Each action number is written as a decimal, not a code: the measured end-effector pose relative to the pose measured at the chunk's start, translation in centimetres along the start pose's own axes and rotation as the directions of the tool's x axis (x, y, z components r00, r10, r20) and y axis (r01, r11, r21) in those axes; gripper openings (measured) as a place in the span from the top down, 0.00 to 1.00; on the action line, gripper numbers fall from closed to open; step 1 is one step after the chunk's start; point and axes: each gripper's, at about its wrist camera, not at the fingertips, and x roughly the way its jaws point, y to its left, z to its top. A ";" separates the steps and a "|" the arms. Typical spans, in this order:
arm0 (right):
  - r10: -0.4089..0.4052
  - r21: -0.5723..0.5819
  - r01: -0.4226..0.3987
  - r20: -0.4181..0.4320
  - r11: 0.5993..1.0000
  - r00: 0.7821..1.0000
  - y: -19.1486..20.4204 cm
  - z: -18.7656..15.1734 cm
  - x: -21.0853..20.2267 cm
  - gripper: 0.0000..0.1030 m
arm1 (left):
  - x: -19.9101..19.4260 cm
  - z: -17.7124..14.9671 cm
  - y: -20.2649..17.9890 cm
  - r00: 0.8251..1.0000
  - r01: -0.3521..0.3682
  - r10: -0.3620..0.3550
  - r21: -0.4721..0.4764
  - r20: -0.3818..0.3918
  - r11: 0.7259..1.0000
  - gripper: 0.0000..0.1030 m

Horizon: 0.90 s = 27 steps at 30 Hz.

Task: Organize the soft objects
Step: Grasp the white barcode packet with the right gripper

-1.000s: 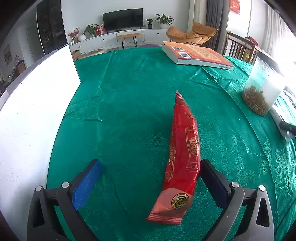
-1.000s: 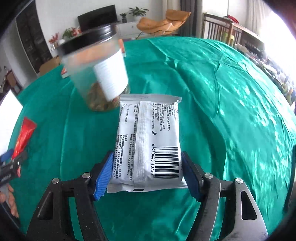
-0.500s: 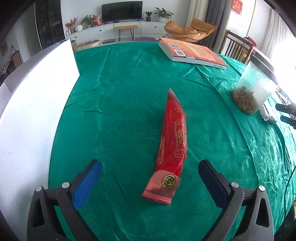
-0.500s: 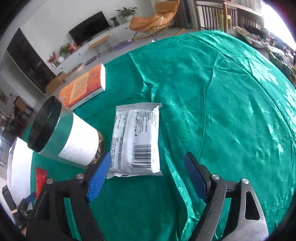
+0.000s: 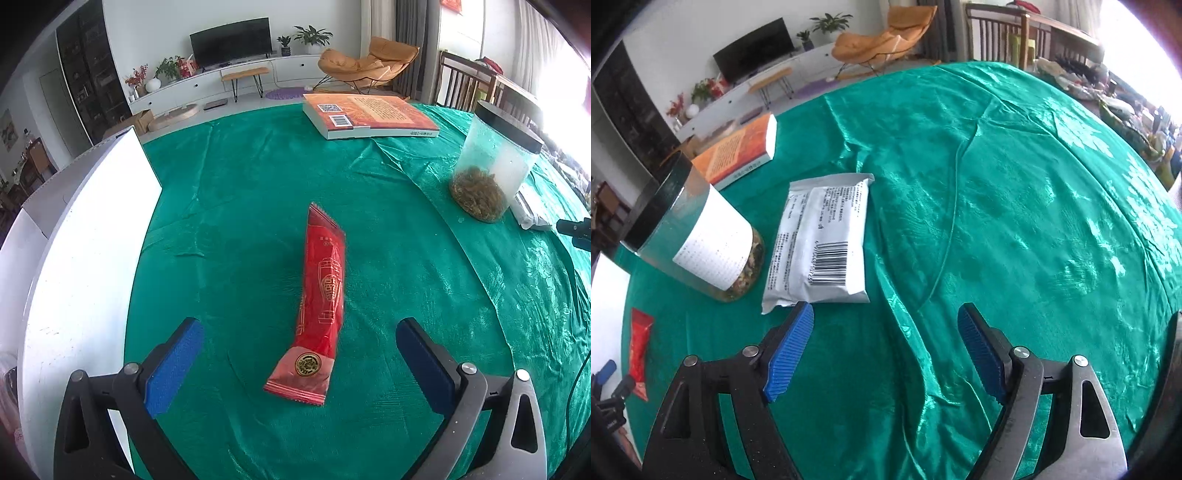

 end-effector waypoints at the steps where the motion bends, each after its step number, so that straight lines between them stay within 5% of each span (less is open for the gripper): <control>1: -0.002 0.002 0.002 0.001 1.000 1.000 -0.1 0.0 -0.1 0.19 | -0.1 0.1 -0.2 1.000 -0.001 0.001 0.004 0.002 1.000 0.00; 8: 0.036 0.042 -0.036 0.002 0.998 0.999 0.4 2.9 0.1 0.19 | 1.7 0.5 -1.7 0.998 0.017 -0.015 0.037 -0.054 0.999 0.00; 14: 0.099 0.023 -0.097 -0.157 0.995 0.983 4.4 5.7 5.4 0.19 | 4.5 1.1 -2.3 0.993 -0.009 0.012 0.026 -0.118 1.000 0.01; 16: 0.047 -0.068 -0.059 -0.172 0.996 0.984 6.3 5.4 6.7 0.16 | 4.6 1.4 -2.1 0.994 0.002 -0.001 0.009 -0.110 1.000 0.13; 18: -0.053 -0.173 0.026 -0.154 0.985 0.987 7.7 5.3 7.1 0.19 | 4.4 1.8 -1.6 0.993 0.058 -0.060 -0.023 -0.101 0.998 0.53; 20: -0.084 -0.185 0.059 -0.131 0.981 0.988 7.5 5.3 6.9 0.33 | 4.3 2.2 -1.4 0.994 0.049 -0.051 -0.018 -0.095 0.999 0.81; 25: -0.052 -0.169 0.030 -0.127 0.985 0.991 5.9 5.3 6.6 0.34 | 4.2 2.0 -0.8 0.994 0.080 -0.084 -0.055 -0.070 0.995 0.83; 27: -0.033 -0.187 0.012 -0.111 0.982 0.993 5.8 4.9 6.5 0.31 | 4.2 1.8 -1.0 0.996 0.070 -0.072 -0.048 -0.049 0.996 0.76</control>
